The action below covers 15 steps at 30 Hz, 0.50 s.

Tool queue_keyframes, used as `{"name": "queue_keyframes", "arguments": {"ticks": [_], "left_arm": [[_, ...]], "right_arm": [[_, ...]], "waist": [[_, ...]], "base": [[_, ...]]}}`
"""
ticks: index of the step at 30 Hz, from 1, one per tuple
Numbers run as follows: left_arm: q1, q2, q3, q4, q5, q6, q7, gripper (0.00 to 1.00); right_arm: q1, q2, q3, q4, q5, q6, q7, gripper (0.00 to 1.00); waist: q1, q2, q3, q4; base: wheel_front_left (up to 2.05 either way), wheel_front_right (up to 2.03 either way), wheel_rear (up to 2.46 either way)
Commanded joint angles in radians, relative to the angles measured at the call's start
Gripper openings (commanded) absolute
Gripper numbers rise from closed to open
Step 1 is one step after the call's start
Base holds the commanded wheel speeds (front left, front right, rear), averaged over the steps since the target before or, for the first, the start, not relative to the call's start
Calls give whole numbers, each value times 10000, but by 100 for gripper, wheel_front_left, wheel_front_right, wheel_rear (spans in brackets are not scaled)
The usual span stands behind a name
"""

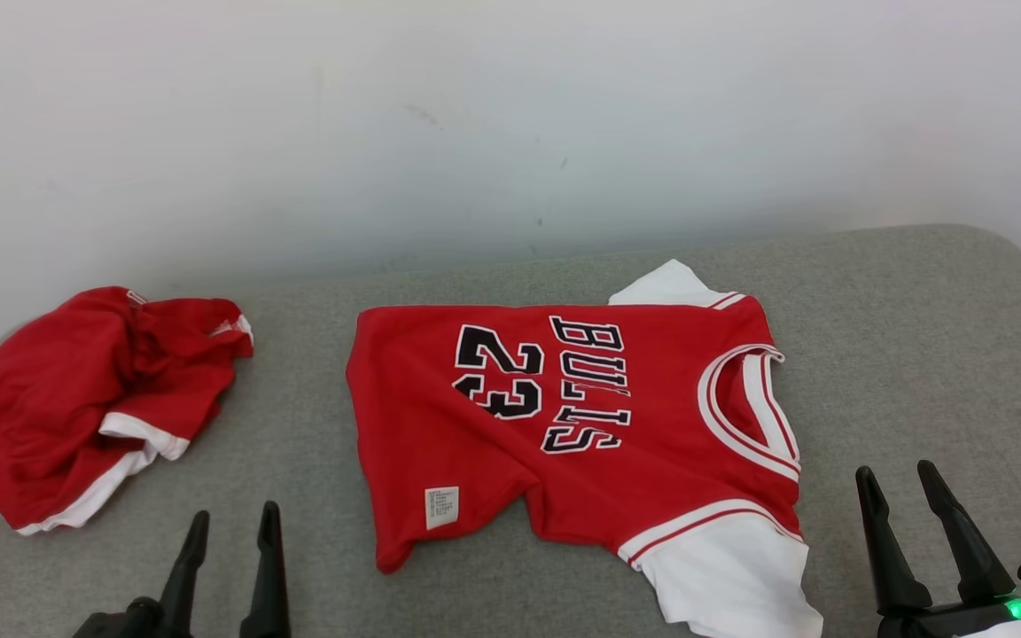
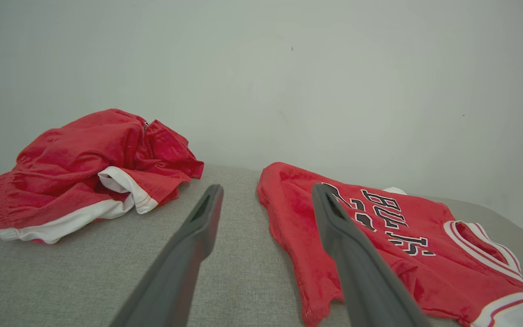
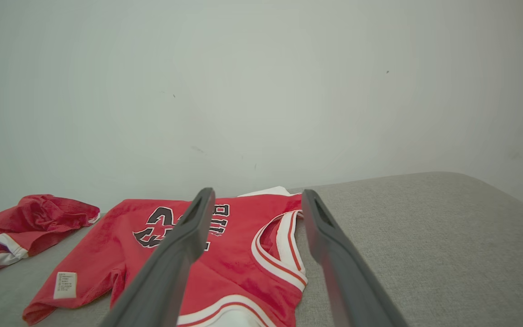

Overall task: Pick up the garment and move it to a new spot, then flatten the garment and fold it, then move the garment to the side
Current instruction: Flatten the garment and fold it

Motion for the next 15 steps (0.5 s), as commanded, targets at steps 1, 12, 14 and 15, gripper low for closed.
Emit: {"name": "queue_keyframes", "arguments": {"ticks": [1,12,14,15], "left_arm": [[35,-10,63,13,178,-46,-2,100],[-220,-425,663,373,768,-740,-3,100],[-179,-454,648,430,801,-818,-3,100],[-160,-478,591,480,832,-861,-3,100]], "right_arm": [[94,13,-34,21,-112,-19,-30,100],[-43,-18,3,76,-189,-19,-30,100],[-29,-39,-7,98,-204,-19,-31,100],[18,-64,-13,148,-220,-19,-31,100]], "waist": [[0,0,10,11],[0,0,3,-7],[0,0,5,-33],[0,0,5,-43]], "base": [[0,0,0],[0,0,0],[0,0,0],[0,0,0]]}}
